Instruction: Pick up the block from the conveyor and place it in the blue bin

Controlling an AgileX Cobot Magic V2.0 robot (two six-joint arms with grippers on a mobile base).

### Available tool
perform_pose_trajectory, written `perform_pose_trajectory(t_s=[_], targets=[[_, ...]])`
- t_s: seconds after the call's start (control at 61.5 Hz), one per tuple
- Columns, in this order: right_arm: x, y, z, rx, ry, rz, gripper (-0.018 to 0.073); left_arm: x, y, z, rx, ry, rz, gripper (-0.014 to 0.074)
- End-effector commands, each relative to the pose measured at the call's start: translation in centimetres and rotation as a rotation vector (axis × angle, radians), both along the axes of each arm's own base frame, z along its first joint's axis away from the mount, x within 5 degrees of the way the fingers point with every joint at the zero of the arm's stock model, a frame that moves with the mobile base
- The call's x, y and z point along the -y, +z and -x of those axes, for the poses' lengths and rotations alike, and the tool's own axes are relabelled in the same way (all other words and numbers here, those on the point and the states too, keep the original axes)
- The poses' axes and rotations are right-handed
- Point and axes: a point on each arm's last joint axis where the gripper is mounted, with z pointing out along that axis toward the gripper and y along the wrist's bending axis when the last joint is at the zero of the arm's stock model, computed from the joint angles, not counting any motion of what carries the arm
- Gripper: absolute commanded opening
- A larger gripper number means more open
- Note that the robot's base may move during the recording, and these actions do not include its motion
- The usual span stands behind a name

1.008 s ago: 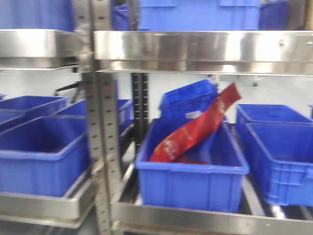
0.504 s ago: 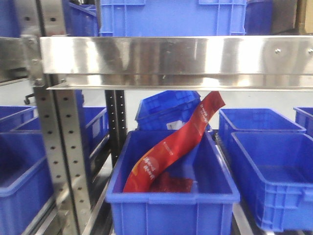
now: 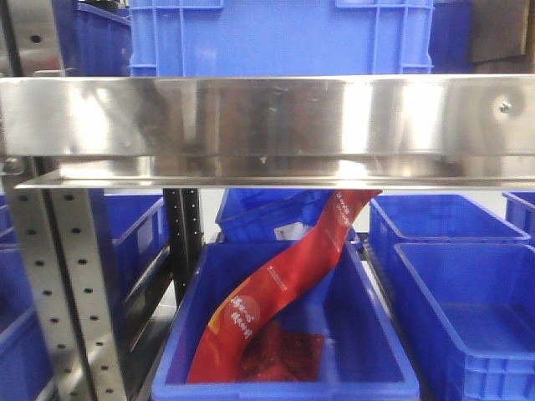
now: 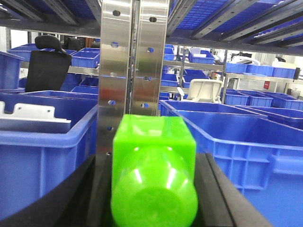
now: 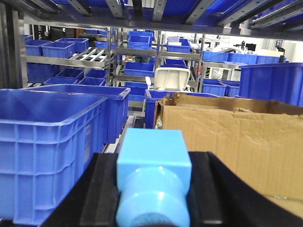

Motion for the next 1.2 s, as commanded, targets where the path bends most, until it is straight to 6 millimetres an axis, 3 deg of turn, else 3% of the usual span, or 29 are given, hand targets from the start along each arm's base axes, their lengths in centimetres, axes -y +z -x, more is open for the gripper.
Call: perform_pose_trajectory(t_s=[0.0, 0.894, 1.187], targets=[[0.0, 0.2, 0.2, 0.026, 0.002, 0.019, -0.0162, 0.0, 0.2, 0.2, 0.024, -0.006, 0.004, -0.0111], [-0.1, 0.3, 0.2, 0.032, 0.006, 0.007, -0.0162, 0.4, 0.3, 0.2, 0.031, -0.072, 0.006, -0.0111], [-1.3, 0.0, -1.1, 0.005, 0.161, -0.004, -0.0162, 0.5, 0.5, 0.3, 0.053, -0.086, 0.011, -0.0111]])
